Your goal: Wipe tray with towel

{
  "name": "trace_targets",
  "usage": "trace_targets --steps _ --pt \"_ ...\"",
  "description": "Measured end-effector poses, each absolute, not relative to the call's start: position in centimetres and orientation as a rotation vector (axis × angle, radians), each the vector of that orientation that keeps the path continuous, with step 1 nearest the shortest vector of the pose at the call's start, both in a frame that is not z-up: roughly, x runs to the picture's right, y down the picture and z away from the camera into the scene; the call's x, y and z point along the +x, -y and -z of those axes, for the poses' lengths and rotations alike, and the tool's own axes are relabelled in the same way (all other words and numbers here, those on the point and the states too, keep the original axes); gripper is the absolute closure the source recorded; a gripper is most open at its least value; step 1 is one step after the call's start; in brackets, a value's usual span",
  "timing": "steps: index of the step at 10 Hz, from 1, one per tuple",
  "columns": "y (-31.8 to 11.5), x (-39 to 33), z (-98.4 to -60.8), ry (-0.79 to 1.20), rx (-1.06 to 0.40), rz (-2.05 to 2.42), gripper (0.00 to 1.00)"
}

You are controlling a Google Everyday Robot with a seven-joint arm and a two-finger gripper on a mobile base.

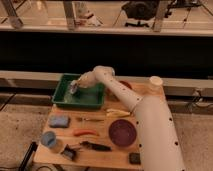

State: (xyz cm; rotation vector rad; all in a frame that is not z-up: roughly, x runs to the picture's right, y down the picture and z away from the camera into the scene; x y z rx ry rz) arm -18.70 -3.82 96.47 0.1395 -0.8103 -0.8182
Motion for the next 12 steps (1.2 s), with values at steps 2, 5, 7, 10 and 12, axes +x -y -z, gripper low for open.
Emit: trace_targets --steps 2,5,7,10,12 --pt "2.6 -21.5 -95.8 0.826 0.150 0.872 0.95" --pt "1.0 -23.1 -95.9 0.774 0.153 0.983 0.95" --pt "0.2 -24.1 -95.8 0.752 0.148 1.044 0.95" --pt "-1.4 -22.9 -94.9 0.736 0.096 1.075 0.95" --pt "-1.9 -20.1 -94.4 0.712 0.074 1.051 0.95"
